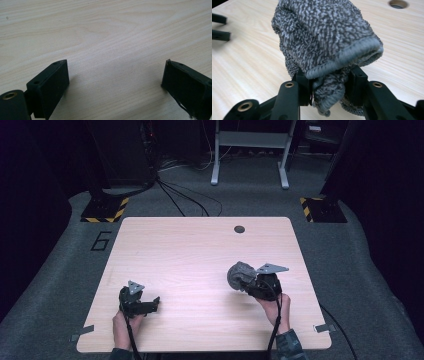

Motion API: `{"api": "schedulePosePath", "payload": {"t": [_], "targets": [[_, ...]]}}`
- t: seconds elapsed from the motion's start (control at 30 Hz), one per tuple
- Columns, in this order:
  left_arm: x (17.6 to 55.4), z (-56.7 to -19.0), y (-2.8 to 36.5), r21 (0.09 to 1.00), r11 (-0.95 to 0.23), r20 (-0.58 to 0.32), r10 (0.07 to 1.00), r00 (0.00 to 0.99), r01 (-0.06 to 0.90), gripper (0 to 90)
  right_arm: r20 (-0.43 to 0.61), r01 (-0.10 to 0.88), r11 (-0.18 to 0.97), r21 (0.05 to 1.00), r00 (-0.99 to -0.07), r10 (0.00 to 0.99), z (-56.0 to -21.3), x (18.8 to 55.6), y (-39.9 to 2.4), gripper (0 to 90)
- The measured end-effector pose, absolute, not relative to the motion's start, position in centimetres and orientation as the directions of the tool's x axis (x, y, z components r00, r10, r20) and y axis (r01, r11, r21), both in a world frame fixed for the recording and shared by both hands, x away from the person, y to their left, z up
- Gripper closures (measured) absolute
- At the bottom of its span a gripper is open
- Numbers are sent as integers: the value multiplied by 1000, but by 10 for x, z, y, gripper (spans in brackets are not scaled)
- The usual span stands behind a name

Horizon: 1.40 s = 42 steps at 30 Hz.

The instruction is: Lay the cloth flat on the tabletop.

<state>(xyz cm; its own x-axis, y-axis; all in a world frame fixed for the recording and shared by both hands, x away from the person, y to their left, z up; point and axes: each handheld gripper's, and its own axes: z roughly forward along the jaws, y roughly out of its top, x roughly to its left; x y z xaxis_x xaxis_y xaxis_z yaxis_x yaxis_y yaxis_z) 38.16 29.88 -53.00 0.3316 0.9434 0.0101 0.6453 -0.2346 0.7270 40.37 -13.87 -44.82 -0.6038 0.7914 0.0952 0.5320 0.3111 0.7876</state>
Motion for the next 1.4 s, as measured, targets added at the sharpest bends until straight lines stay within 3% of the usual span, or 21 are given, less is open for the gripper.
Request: {"api": "schedulePosePath", "payload": {"t": [0.6, 0.83, 1.07, 1.23, 1.4], "targets": [[382, -531, 298, 735, -223, 5, 946, 324, 640, 73, 113, 529, 432, 731, -717, 688, -478, 392, -67, 584], [382, -531, 298, 735, -223, 4, 946, 324, 640, 73, 123, 552, 448, 703, -716, 688, -495, 392, -61, 285], [380, -527, 299, 720, -236, 16, 946, 325, 653, 71, 116, 524, 406, 749, -706, 698, -479, 379, -88, 158], [372, -510, 294, 789, -185, -63, 924, 376, 585, 35, 123, 528, 372, 763, -684, 719, -475, 375, -107, 153], [368, -494, 267, 800, -262, -33, 879, 476, 540, 40, 116, 522, 362, 772, -676, 727, -472, 373, -116, 222]]}}
